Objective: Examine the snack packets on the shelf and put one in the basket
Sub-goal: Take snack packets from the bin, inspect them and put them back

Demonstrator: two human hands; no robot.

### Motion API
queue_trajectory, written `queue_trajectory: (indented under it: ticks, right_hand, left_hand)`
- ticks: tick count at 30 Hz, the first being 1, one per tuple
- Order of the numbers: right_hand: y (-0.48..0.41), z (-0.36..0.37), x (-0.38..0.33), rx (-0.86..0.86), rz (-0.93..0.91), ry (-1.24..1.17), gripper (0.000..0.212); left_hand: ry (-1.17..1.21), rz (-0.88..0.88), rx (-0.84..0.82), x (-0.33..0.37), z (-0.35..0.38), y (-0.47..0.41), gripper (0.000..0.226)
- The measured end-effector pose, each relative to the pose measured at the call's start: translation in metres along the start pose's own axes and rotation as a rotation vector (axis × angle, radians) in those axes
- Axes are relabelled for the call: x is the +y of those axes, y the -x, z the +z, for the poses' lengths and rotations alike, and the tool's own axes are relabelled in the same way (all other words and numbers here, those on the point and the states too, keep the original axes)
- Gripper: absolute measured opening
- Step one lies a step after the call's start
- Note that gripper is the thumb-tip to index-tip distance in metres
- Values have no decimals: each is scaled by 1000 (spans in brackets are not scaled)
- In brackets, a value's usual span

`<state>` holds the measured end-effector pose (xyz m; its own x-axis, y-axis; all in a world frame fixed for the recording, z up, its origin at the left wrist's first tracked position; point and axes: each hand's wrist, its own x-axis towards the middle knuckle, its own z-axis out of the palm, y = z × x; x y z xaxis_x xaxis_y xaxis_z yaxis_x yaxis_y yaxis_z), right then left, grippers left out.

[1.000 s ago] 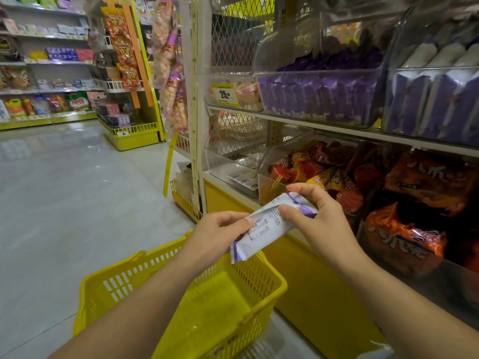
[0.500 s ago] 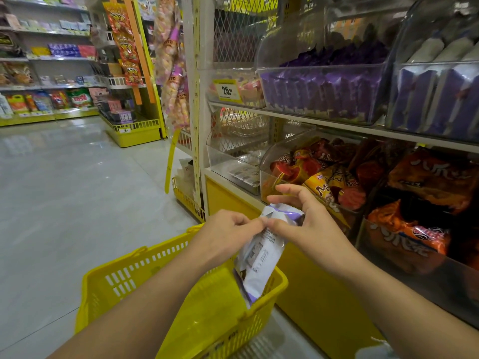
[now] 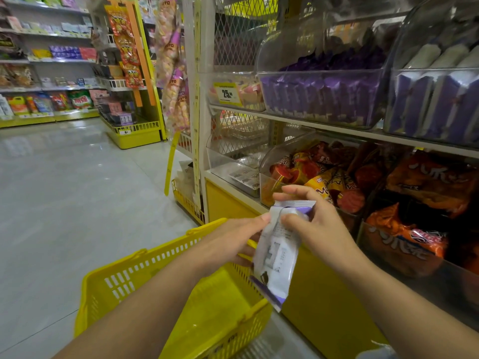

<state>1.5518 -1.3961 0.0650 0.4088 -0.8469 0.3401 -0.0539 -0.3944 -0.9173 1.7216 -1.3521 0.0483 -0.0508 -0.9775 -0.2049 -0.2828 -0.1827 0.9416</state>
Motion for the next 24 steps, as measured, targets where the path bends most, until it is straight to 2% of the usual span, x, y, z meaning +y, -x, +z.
queue_trajectory:
  ticks: [2,3,5,7,9,12,15,17,19,22,24]
  right_hand:
    - [-3,-6,2,109,6,-69,35]
    - [-5,-9,2,154,21,-118,34]
    - [-7,-14,1,222,38,-169,33]
    - [-8,-19,-5,249,22,-143,30]
    - [-7,-23,-13,257,0,-128,26]
    - [-3,-27,-32,243,-10,-208,29]
    - [-3,-34,-59,148,10,-250,40]
    - [-8,-45,-84,121,-46,-205,39]
    - [-16,-60,-114,158,-112,-184,35]
    - [-31,-86,-154,241,-200,-82,32]
    - [-40,-104,-173,271,-244,84,34]
  left_hand:
    - [53,28,-53,0,-3,2,31]
    - [96,43,-89,0,-5,3,32]
    - [223,79,-148,2,-13,6,44]
    - [311,158,-123,9,-19,9,53]
    - [383,269,31,19,-19,11,54]
    - [563,429,349,38,-14,14,50]
    - [651,525,493,64,-13,16,42]
    - [611,610,495,89,-12,19,37]
    - [472,715,437,120,-9,22,26]
    - [249,810,315,166,2,30,49]
    - [162,865,345,190,5,32,57]
